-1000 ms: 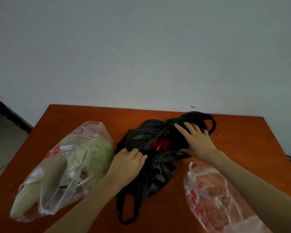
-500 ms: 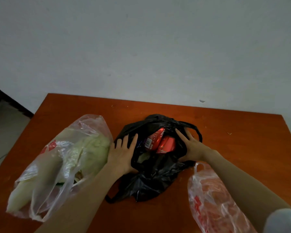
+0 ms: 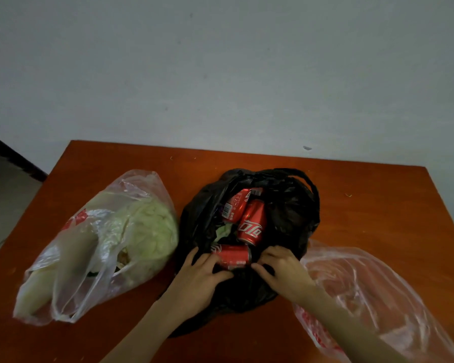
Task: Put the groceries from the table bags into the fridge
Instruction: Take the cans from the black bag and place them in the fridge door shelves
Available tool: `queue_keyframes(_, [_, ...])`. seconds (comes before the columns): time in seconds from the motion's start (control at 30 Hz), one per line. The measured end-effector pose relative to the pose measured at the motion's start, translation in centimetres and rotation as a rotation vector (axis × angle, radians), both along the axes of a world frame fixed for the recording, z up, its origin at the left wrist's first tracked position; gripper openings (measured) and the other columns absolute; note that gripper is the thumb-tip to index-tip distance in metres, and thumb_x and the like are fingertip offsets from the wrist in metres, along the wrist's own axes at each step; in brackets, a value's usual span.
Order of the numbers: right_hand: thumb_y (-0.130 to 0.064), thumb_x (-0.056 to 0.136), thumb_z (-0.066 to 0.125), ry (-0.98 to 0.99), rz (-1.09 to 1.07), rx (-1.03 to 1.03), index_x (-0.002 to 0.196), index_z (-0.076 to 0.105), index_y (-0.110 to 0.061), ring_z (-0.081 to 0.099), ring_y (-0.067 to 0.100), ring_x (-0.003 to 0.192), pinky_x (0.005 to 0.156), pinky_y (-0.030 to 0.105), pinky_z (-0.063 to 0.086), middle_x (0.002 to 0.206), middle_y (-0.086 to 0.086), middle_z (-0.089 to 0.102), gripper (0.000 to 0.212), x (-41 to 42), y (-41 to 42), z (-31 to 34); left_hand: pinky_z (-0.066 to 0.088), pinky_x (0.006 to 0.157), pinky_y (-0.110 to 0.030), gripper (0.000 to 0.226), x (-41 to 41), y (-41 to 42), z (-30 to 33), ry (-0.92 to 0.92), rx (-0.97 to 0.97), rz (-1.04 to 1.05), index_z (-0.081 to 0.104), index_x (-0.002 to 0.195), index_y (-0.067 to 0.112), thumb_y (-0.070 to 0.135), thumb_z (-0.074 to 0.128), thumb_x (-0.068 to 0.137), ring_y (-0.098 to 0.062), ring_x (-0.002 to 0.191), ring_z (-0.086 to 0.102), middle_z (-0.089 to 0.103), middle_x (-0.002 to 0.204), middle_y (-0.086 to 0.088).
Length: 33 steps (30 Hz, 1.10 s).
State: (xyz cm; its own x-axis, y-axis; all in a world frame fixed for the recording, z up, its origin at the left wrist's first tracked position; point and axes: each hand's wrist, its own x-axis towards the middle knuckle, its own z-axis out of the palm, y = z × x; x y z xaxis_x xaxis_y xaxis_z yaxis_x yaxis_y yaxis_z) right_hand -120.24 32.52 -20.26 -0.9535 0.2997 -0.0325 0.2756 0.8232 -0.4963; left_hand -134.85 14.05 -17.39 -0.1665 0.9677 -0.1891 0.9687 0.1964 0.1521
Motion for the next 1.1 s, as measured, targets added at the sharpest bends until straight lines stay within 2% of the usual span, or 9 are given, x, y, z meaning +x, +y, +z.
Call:
queue_keyframes(0.1, [-0.072,0.086,0.019,-0.202,-0.06,-0.036,0.085,0.07,-0.014,0.061,0.018,0.087,0.084,0.033,0.048,0.091,0.0,0.064,0.077,2.1,0.7,-0.5,0.053,0.086,-0.046,0.03,0.0,-1.5,-0.3,0.001,0.048,0.035,0.068,0.095,0.039,0.028,0.062,0.068,-0.009,0.081,0.062,0.061,0.086,0.009])
queue_keyframes(0.2, [-0.049,0.09,0.045,-0.25,-0.069,0.021,0.091,0.07,-0.015,0.062,0.017,0.093,0.089,0.031,0.045,0.098,-0.002,0.066,0.042,2.8,1.2,-0.3,0.04,0.092,-0.044,0.029,0.1,-1.7,-0.5,0.006,0.135,0.124,0.068,0.087,0.032,0.032,0.039,0.083,-0.007,0.077,0.063,0.064,0.074,0.013])
queue_keyframes(0.4, [-0.021,0.08,0.066,0.114,-0.048,0.29,0.096,0.068,-0.015,0.065,0.022,0.084,0.07,0.032,0.051,0.096,0.003,0.067,0.017,-1.4,1.6,1.2,0.031,0.084,-0.036,0.019,0.4,2.9,1.6,0.158,0.386,0.097,0.067,0.09,0.019,0.016,0.065,0.071,-0.018,0.098,0.056,0.068,0.088,0.005])
queue_keyframes(0.53, [-0.018,0.061,0.084,-0.086,0.177,0.424,0.115,0.063,-0.014,0.061,0.03,0.109,0.083,0.039,0.053,0.118,0.011,0.063,0.057,-4.6,3.7,1.3,0.048,0.081,-0.027,0.047,0.1,5.8,1.6,0.09,0.183,0.076,0.064,0.105,0.016,0.027,0.082,0.064,-0.016,0.089,0.062,0.066,0.093,0.001])
queue_keyframes(0.67, [-0.029,0.048,0.086,-0.303,0.298,0.599,0.113,0.067,-0.019,0.063,0.026,0.106,0.089,0.046,0.049,0.113,0.005,0.067,0.068,-6.9,5.1,0.9,0.034,0.101,-0.036,0.059,-0.7,6.5,0.2,0.014,-0.15,0.162,0.036,0.135,0.011,0.049,0.044,0.091,-0.026,0.124,0.041,0.044,0.135,-0.011])
queue_keyframes(0.83, [-0.021,0.092,0.047,-0.388,0.396,0.822,0.141,0.033,-0.015,0.031,0.033,0.132,0.109,0.052,0.024,0.145,0.013,0.032,0.051,-8.5,4.7,0.7,0.028,0.104,-0.04,0.072,-0.3,6.0,-1.2,0.053,-0.244,0.1,0.03,0.139,0.008,0.045,0.057,0.085,-0.03,0.127,0.031,0.035,0.137,-0.014])
queue_keyframes(0.93, [-0.023,0.085,0.059,-0.386,0.423,0.866,0.132,0.048,-0.015,0.043,0.031,0.127,0.105,0.049,0.034,0.135,0.01,0.049,0.049,-8.3,5.0,0.7,0.028,0.104,-0.04,0.075,-0.1,6.0,-1.9,0.043,-0.269,0.107,0.028,0.139,0.008,0.039,0.064,0.081,-0.031,0.125,0.033,0.036,0.135,-0.014])
queue_keyframes(1.03, [-0.026,0.057,0.082,-0.308,0.445,0.766,0.1,0.071,-0.015,0.066,0.024,0.097,0.086,0.04,0.053,0.099,0.004,0.071,0.046,-8.1,5.4,0.3,0.032,0.102,-0.037,0.075,-0.1,6.1,-2.2,-0.006,-0.297,0.128,0.029,0.137,0.009,0.034,0.068,0.078,-0.029,0.121,0.043,0.046,0.131,-0.013])
queue_keyframes(1.1, [-0.024,0.064,0.078,-0.256,0.362,0.712,0.108,0.066,-0.013,0.064,0.025,0.1,0.092,0.039,0.049,0.104,0.005,0.069,0.048,-8.0,5.5,1.0,0.037,0.098,-0.036,0.074,-0.4,6.2,-1.8,-0.062,-0.29,0.152,0.031,0.136,0.011,0.033,0.069,0.077,-0.027,0.118,0.048,0.049,0.129,-0.011])
